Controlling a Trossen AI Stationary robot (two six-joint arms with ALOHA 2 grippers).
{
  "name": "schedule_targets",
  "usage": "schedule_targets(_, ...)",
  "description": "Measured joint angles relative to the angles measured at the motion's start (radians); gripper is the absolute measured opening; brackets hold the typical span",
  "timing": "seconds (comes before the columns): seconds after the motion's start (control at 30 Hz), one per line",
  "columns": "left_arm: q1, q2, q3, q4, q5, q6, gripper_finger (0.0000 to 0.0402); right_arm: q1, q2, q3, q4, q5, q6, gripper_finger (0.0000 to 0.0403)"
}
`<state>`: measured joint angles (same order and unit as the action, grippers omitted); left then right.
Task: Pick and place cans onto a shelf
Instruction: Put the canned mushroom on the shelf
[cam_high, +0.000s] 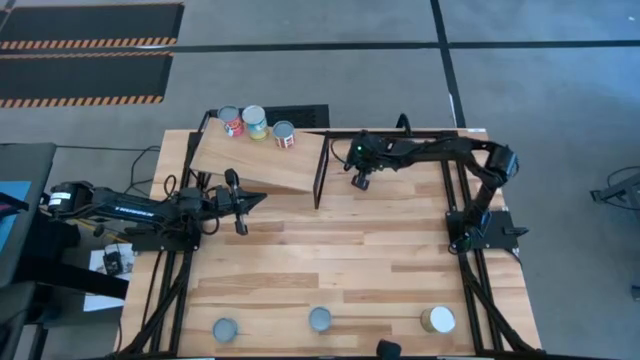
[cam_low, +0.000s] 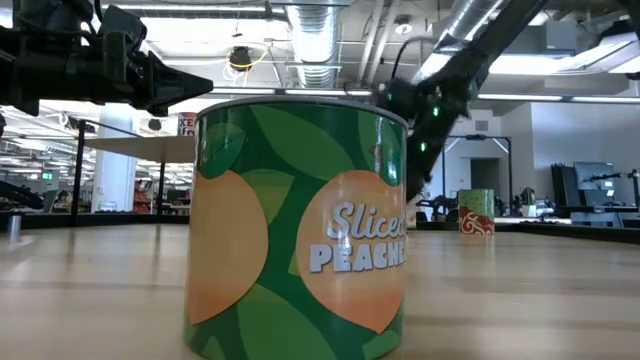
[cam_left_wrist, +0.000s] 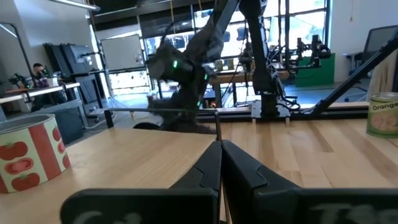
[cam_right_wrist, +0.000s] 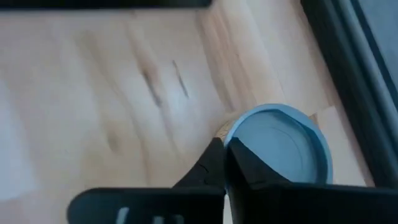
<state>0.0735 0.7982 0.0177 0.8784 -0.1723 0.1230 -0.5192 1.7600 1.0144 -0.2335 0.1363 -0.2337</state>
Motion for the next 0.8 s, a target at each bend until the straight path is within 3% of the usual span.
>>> schedule_targets(0.2,0.000,0.000,0.000,-0.003,0.000,0.003,0.0001,0.034,-0.133,0.103,-0.135,-0.007,0.046,0.0026)
schedule_targets(0.43,0.000,0.000,0.000,-0.005,0.000,0.004,0.0001,0.059,-0.268,0.209,-0.089,0.003,0.100,0.0015)
schedule_targets(0.67,0.000,0.000,0.000,0.002,-0.005,0.004,0.0001,0.094,-0.212,0.312,0.031,-0.132,0.024,0.0023)
schedule_targets(0.8,0.000,0.000,0.000,0.002,-0.009,0.004,0.0001,0.124,-0.125,0.403,0.016,-0.143,-0.034,0.0018)
